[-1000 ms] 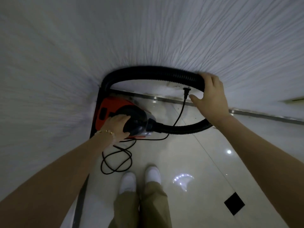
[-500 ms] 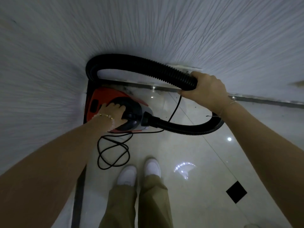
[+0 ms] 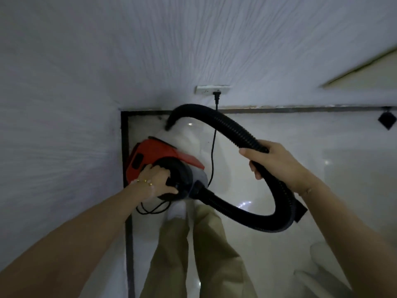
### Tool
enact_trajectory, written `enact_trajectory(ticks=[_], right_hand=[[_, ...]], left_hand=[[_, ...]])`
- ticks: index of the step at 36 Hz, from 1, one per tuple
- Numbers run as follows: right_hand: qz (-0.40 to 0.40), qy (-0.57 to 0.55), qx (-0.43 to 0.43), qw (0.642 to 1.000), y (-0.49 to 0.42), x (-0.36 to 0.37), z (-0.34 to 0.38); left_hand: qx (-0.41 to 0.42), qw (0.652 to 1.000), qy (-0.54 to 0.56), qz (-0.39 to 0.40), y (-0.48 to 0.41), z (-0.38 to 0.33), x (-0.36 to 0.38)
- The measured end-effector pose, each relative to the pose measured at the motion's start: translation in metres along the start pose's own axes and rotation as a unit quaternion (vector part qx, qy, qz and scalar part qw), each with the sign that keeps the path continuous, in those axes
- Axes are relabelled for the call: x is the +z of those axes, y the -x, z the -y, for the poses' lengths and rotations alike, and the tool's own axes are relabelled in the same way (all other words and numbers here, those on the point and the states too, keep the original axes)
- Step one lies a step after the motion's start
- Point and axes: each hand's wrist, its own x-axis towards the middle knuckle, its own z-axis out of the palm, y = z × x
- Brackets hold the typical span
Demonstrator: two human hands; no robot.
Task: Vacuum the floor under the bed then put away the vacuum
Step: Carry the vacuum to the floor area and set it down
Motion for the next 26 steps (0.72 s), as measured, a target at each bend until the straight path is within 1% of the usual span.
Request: enact_trajectory(ticks=[1, 2, 4, 6, 10, 14, 22, 26], right_hand=[[-0.014, -0.007, -0.002, 1.0, 0.02, -0.005, 0.005], [-0.03, -0.015, -0.005, 0.999, 0.042, -0.011, 0.01], [-0.062, -0.035, -0.013, 0.997, 0.086, -0.025, 0.021], [-0.094, -0.045, -0.013, 0.994, 0.13, -0.038, 0.032], [-0.145, -0.032, -0.022, 0.989, 0.211, -0.058, 0.047], [-0.184, -0.057, -0.043, 0.98, 0.285, -0.072, 0.058], [-0.274, -0.097, -0.093, 0.952, 0.394, -0.092, 0.061], [-0.338, -0.118, -0.114, 0.927, 0.436, -0.111, 0.052]], left_hand=[[0.011, 1.0, 0.001, -0.009, 0.018, -0.008, -0.001], [0.022, 0.999, -0.005, -0.03, 0.037, -0.014, 0.002], [0.026, 0.997, 0.015, -0.076, 0.073, -0.024, 0.001], [0.018, 0.995, 0.041, -0.084, 0.109, -0.036, -0.011], [0.017, 0.987, 0.069, -0.144, 0.18, -0.065, -0.034], [0.028, 0.98, 0.07, -0.187, 0.239, -0.087, -0.046], [0.074, 0.963, 0.082, -0.248, 0.314, -0.118, -0.072], [0.097, 0.948, 0.112, -0.28, 0.335, -0.145, -0.093]])
